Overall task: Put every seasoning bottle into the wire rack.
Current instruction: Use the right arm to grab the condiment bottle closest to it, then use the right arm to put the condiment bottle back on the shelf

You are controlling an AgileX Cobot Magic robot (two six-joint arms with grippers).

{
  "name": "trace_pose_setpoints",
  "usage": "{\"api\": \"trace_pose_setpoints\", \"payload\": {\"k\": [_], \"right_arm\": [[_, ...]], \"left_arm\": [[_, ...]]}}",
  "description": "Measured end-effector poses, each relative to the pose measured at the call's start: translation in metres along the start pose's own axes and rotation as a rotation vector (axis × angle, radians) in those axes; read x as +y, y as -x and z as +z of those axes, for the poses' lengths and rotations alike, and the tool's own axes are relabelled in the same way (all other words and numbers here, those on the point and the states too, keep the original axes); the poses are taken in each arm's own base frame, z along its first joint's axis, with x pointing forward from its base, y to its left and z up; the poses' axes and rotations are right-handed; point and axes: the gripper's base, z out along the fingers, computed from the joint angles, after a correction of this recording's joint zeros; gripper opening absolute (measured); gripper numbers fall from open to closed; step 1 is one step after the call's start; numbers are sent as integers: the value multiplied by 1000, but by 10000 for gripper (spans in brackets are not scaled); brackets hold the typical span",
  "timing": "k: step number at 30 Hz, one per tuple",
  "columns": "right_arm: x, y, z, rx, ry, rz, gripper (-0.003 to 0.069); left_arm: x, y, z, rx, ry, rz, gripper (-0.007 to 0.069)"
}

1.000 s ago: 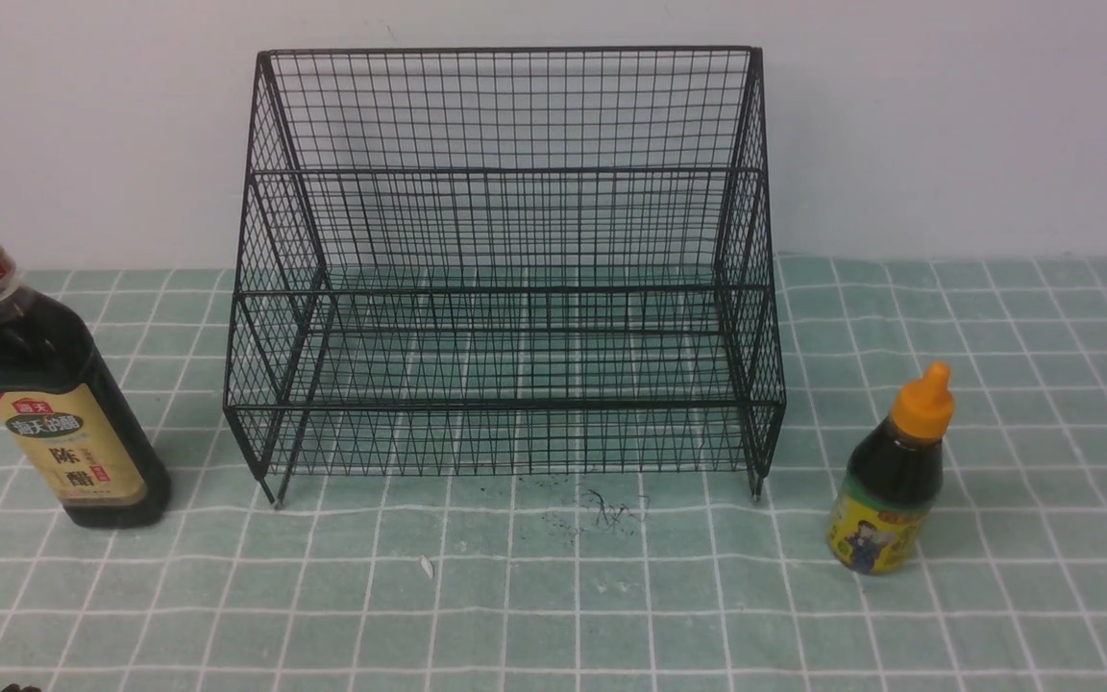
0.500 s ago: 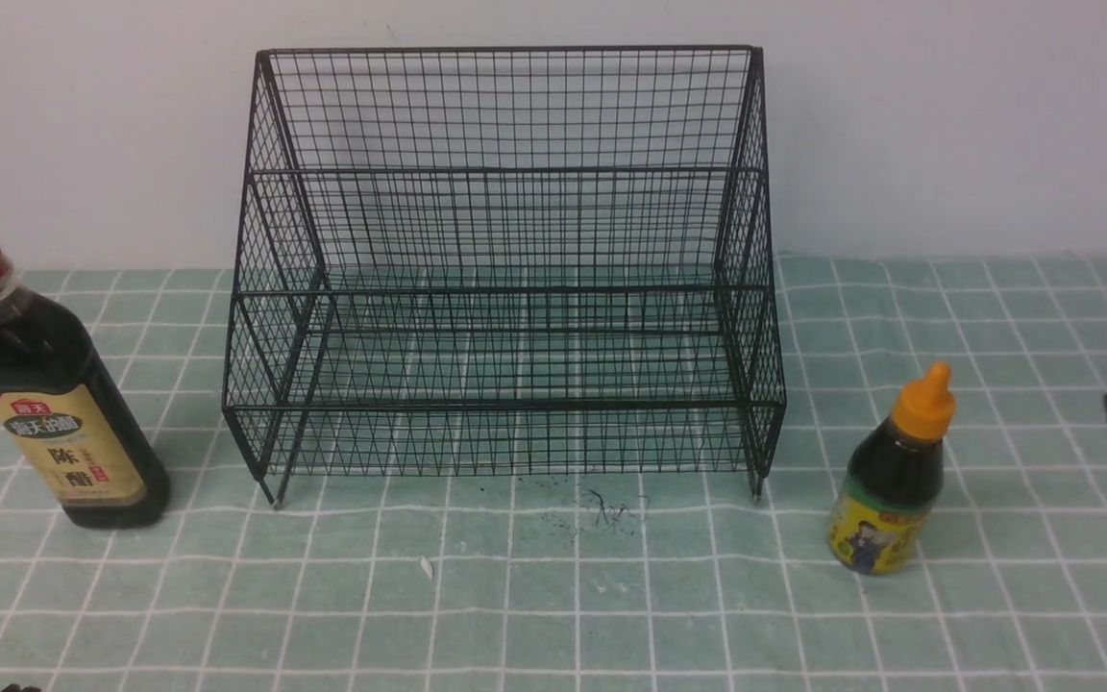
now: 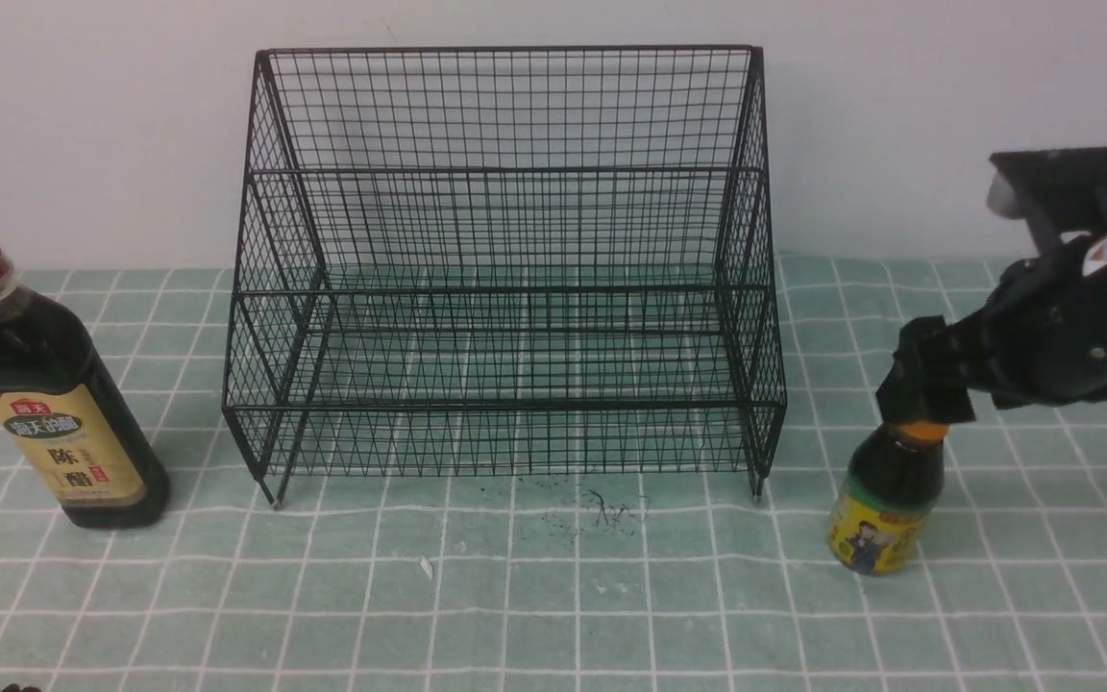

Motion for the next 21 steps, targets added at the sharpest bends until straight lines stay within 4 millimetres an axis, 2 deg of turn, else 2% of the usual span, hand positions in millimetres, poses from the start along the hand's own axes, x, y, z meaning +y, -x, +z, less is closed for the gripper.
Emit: {"api": "trace_pose_setpoints", "payload": {"k": [3,4,5,6,10,16,17,18,19,21], "right_arm": [[-1,-1,14,41,0,-10,505],[-1,-1,18,49,4,-17,409],[-1,-1,17,48,4,-19,393],[-1,0,18,48,7,-33,311],[2,3,6,73,17,-88,327],[18,23,-80,-20,79,-132,327],[25,26,-101,-63,102,-148,327],[25,25,-102,-63,104,-148,327],[34,29,-121,-108,127,-174,327],[44,31,-134,-140,148,-201,327]], "left_arm": [[0,0,0,0,0,0,-6],[0,0,0,0,0,0,-6],[0,0,0,0,0,0,-6],[0,0,0,0,0,0,-6],[0,0,0,0,0,0,-6],[0,0,0,0,0,0,-6],[0,0,0,0,0,0,-6],[0,0,0,0,0,0,-6],[0,0,0,0,0,0,-6],[0,0,0,0,0,0,-6]]}}
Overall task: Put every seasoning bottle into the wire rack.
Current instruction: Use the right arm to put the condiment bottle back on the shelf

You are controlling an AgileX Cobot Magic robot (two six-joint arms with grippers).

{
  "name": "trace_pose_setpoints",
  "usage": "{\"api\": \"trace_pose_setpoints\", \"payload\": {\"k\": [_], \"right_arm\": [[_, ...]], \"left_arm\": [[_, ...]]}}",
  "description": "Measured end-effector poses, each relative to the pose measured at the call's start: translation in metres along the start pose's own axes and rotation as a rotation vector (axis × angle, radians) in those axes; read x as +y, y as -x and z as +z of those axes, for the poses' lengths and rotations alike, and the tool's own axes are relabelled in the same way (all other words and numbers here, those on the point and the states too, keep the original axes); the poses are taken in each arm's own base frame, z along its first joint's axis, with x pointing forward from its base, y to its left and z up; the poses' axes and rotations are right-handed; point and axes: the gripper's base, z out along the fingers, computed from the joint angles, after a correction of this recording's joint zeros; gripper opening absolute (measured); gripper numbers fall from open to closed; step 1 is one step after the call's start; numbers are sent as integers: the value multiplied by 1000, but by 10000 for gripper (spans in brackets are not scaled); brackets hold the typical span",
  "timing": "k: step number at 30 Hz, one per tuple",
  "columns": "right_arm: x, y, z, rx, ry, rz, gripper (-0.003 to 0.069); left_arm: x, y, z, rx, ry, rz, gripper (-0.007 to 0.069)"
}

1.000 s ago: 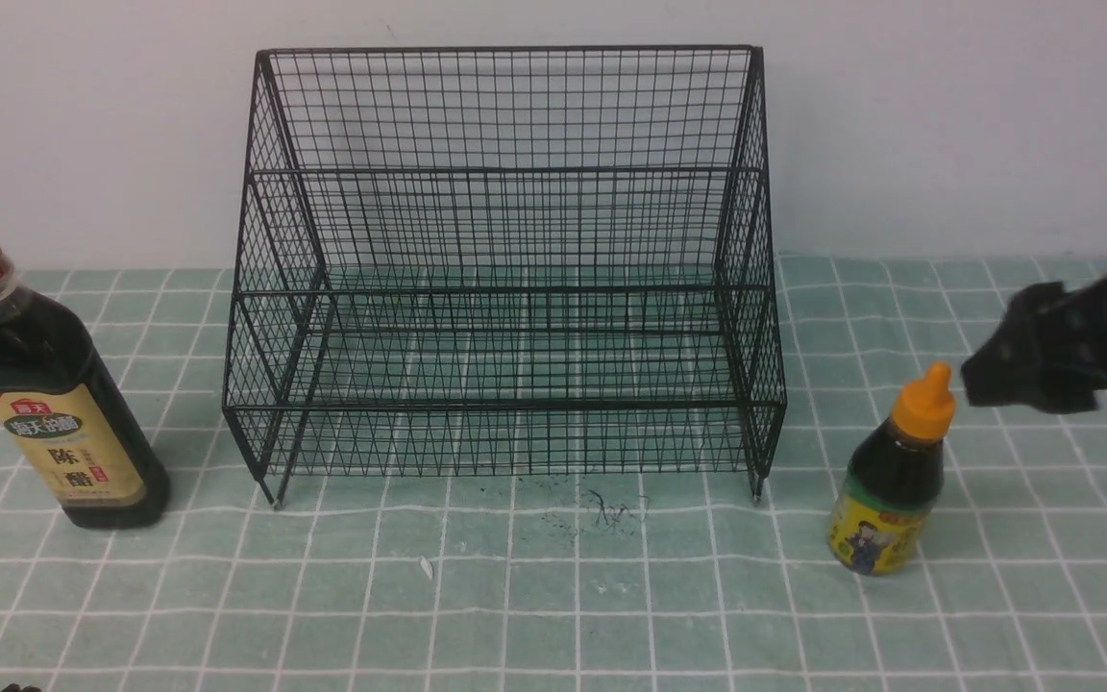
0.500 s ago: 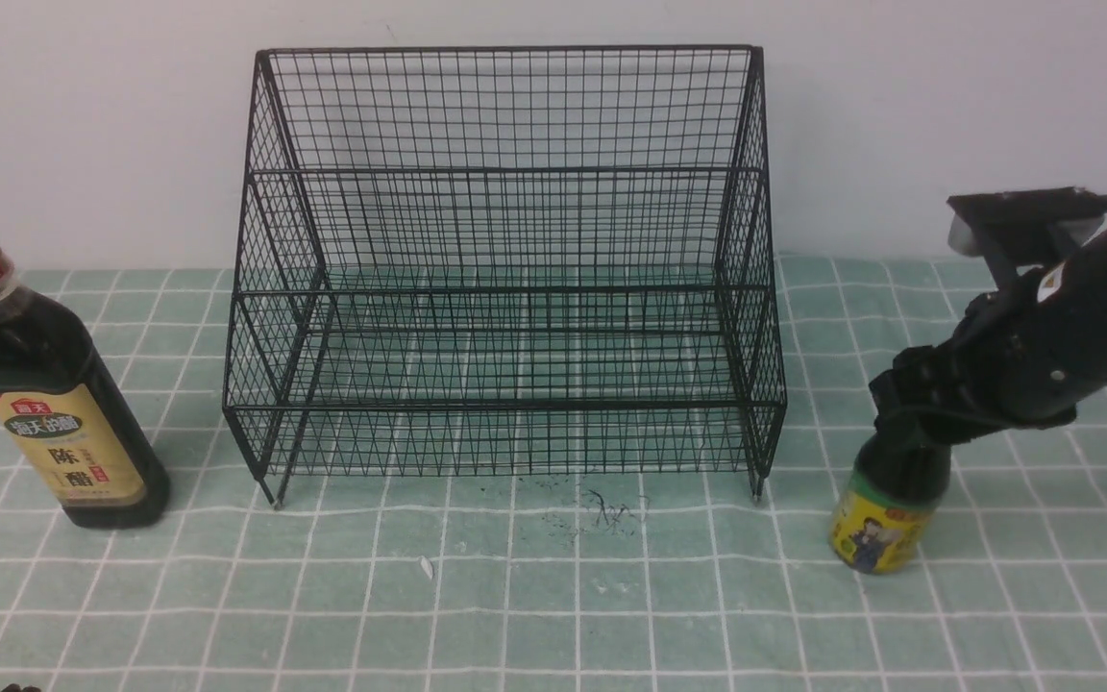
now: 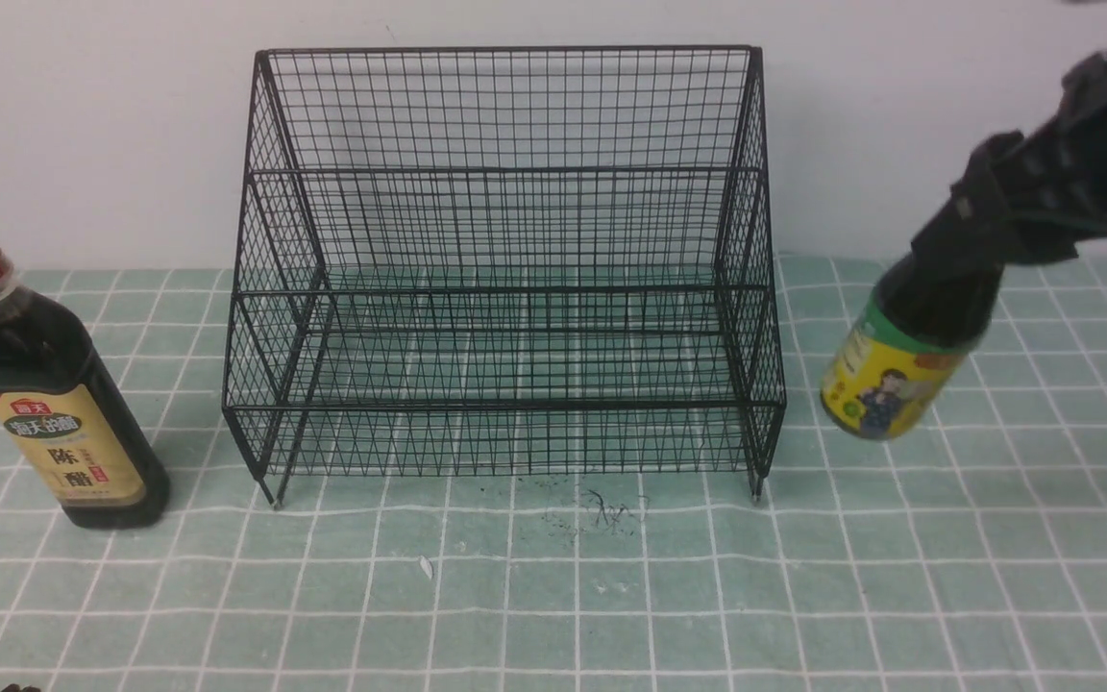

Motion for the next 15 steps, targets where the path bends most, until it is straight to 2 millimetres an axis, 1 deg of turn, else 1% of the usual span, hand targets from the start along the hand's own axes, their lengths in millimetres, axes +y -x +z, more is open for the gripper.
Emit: {"api": "trace_pose_setpoints", "payload": {"k": [1,3,4,6,9,10,11,15], "right_arm": [[8,4,-5,-21,20,-22,327],[21,11,-6,-35,47,-60,327],[23,12,-4,-33,52,-66,327],[34,23,9,-44,74,-99,327],[37,35,28,-45,73,-113,326],[37,40,41,-40,67,-118,325],[36,44,50,-37,62,-118,325],[31,57,79,-27,44,-119,325]], "left_arm": [[0,0,0,0,0,0,-6],[0,0,0,0,0,0,-6],[0,0,0,0,0,0,-6],[0,0,0,0,0,0,-6],[0,0,0,0,0,0,-6],[0,0,0,0,0,0,-6],[0,0,0,0,0,0,-6],[0,0,0,0,0,-1,-6]]}}
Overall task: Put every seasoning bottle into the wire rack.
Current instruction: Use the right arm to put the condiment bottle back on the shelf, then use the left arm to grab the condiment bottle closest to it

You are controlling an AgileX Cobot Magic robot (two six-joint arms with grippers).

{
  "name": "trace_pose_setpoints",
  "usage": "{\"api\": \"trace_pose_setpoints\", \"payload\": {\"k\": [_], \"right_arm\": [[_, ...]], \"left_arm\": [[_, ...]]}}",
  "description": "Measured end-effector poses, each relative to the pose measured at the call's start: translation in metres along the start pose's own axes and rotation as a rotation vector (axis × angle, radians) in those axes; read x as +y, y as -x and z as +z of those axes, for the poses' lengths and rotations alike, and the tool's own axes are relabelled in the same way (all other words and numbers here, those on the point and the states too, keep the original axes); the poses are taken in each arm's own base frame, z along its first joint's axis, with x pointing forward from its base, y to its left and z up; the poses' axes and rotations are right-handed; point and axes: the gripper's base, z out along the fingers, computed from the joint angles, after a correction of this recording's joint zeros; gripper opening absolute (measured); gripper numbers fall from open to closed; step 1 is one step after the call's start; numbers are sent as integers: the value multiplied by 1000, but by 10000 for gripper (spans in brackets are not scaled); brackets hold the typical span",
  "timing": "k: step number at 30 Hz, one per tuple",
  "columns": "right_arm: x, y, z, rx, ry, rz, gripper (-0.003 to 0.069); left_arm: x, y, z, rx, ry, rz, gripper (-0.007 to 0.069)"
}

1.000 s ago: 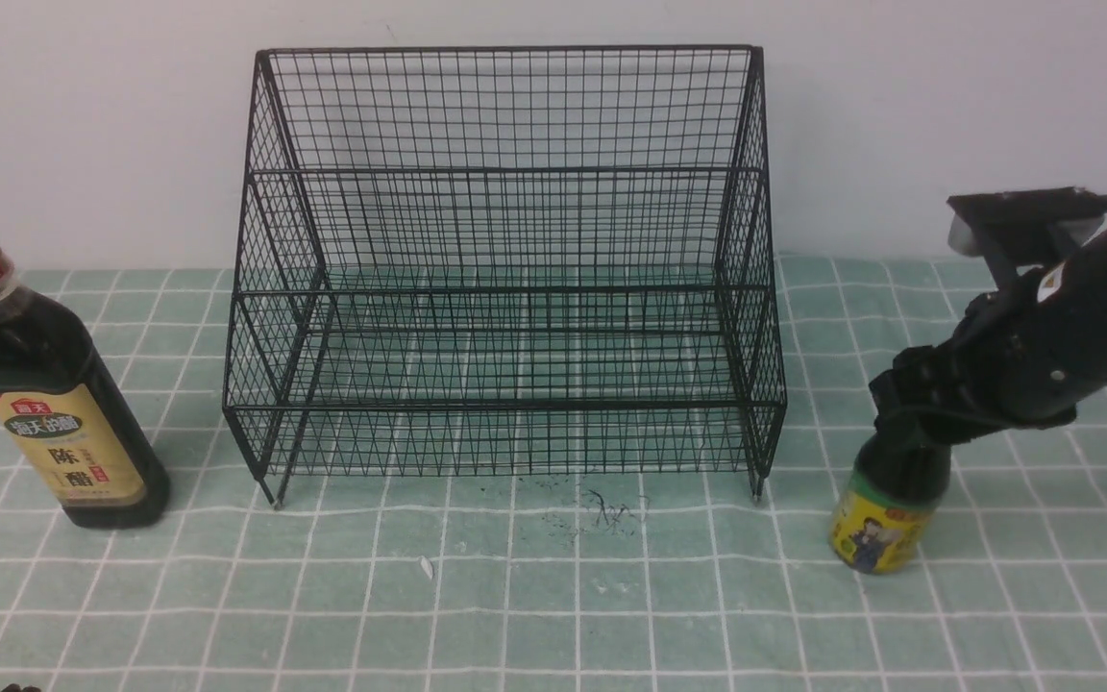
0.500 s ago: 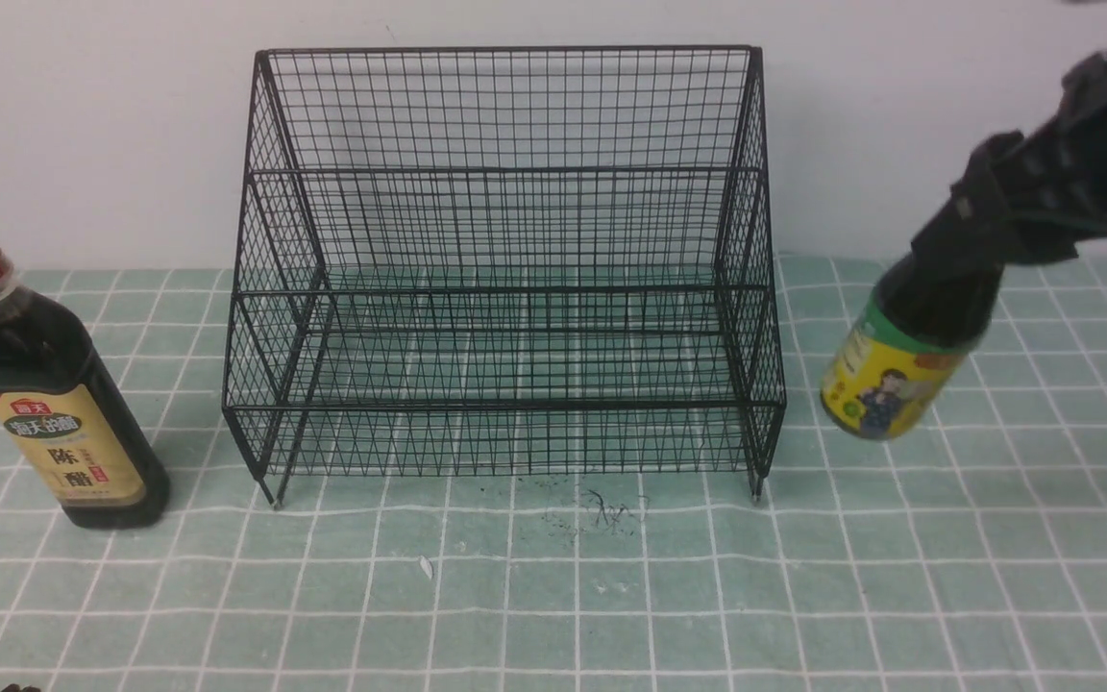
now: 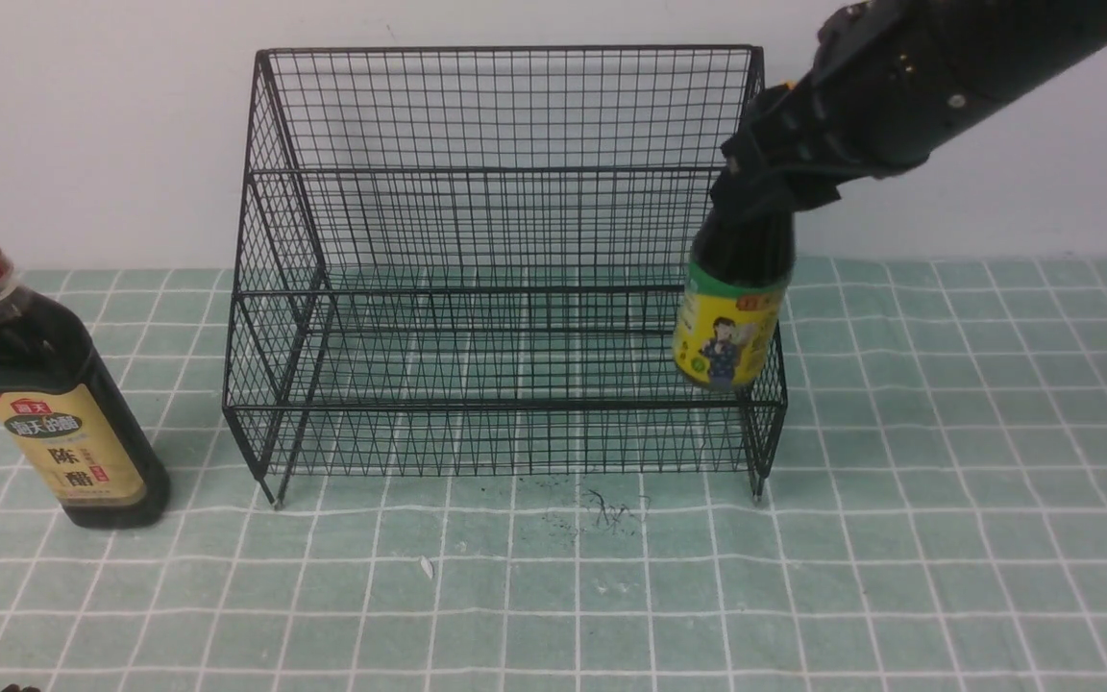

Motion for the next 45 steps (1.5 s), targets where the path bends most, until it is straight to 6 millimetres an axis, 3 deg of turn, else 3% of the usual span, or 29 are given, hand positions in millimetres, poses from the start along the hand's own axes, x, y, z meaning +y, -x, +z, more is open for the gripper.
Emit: {"api": "trace_pose_setpoints", "payload": {"k": [7,15,23,29,33,36,37,39,42,45], "right_arm": [[-9,4,39,32,-18,3,325],[-13,-12,82,198,-13,-1,325],[-3,-15,94,251,-25,-50,327],[1,-19,92,307,-66,-41,435],[2,-4,64,237,-117,-26,475],[5,11,19,113,-158,-5,475],[5,12,15,103,-160,-7,474],[12,15,-38,-16,-168,29,437],[20,10,-99,-147,-165,58,343],[29,-11,-167,-287,-156,83,185]], "left_arm": [[0,0,0,0,0,0,-6],[0,0,0,0,0,0,-6],[0,0,0,0,0,0,-6],[0,0,0,0,0,0,-6],[0,0,0,0,0,0,-6],[0,0,0,0,0,0,-6],[0,0,0,0,0,0,-6],[0,0,0,0,0,0,-6],[0,0,0,0,0,0,-6],[0,0,0,0,0,0,-6]]}}
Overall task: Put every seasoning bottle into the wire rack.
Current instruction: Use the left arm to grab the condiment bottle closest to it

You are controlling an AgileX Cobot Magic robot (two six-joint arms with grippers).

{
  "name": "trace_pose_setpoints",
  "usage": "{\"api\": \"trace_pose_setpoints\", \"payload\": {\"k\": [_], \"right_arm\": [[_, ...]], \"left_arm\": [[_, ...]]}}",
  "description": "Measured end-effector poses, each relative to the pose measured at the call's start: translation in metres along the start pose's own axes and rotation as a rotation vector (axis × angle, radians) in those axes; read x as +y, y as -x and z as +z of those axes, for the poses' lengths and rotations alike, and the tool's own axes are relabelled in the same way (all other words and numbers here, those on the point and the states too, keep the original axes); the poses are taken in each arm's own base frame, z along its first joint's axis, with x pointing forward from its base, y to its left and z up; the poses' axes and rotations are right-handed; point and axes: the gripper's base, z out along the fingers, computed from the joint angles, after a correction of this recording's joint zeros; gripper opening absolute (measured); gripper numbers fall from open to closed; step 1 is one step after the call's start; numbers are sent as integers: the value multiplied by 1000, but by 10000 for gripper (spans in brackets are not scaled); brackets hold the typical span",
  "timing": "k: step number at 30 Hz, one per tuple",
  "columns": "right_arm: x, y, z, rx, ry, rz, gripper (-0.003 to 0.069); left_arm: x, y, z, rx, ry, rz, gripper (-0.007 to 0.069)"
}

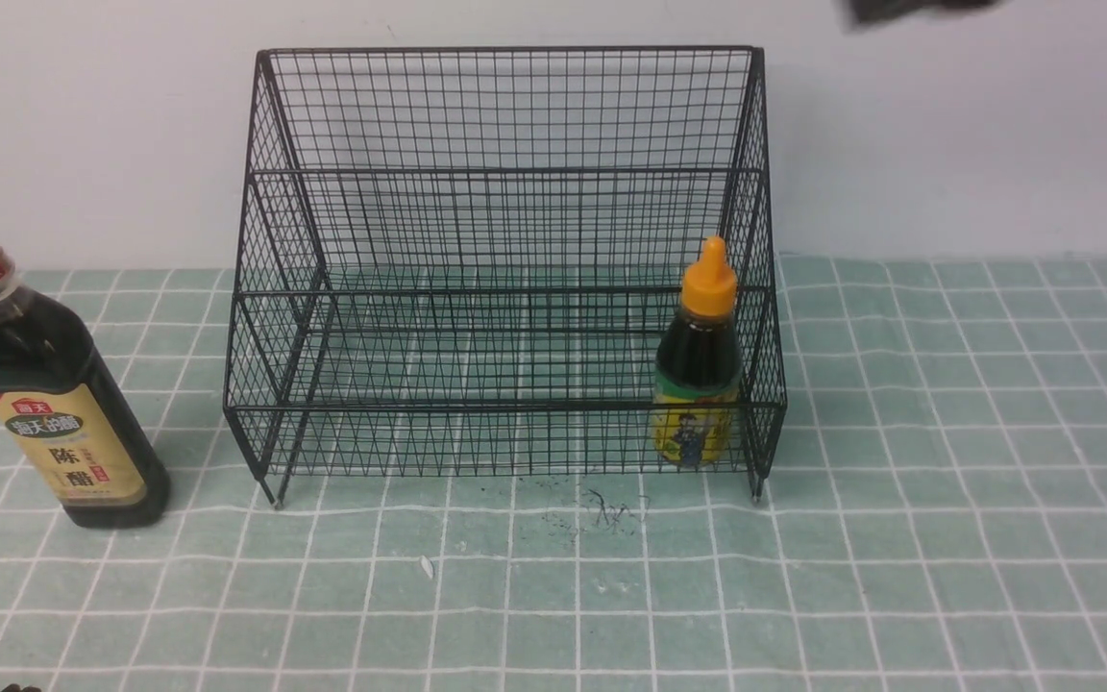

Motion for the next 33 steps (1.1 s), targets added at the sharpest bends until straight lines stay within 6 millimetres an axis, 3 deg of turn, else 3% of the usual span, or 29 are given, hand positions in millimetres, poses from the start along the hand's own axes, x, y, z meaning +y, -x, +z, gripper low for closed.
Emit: {"api": "trace_pose_setpoints", "payload": {"k": [2,5,8,9,14,15,19,25,33], "right_arm": [[-4,-17,-57,-94,10,21,54],[-10,-60,-104,-164,20,47,-2],[-12,-92,-113,-214,36,68,-10],[-14,-116,-120,-297,63,90,-12],[-19,-190,-93,-457,103,117,-12],[-20,-209,-79,-486,111,126,-12],[-23,-246,-57,-645,142,138,-12],[-25,-276,-37,-717,153,137,-12],[-29,-302,-16,-678,54,-11,-13]], "left_arm": [[0,0,0,0,0,0,-6],[0,0,0,0,0,0,-6],[0,0,0,0,0,0,-6],[0,0,0,0,0,0,-6],[0,0,0,0,0,0,-6],[0,0,0,0,0,0,-6],[0,0,0,0,0,0,-6],[0,0,0,0,0,0,-6],[0,0,0,0,0,0,-6]]}}
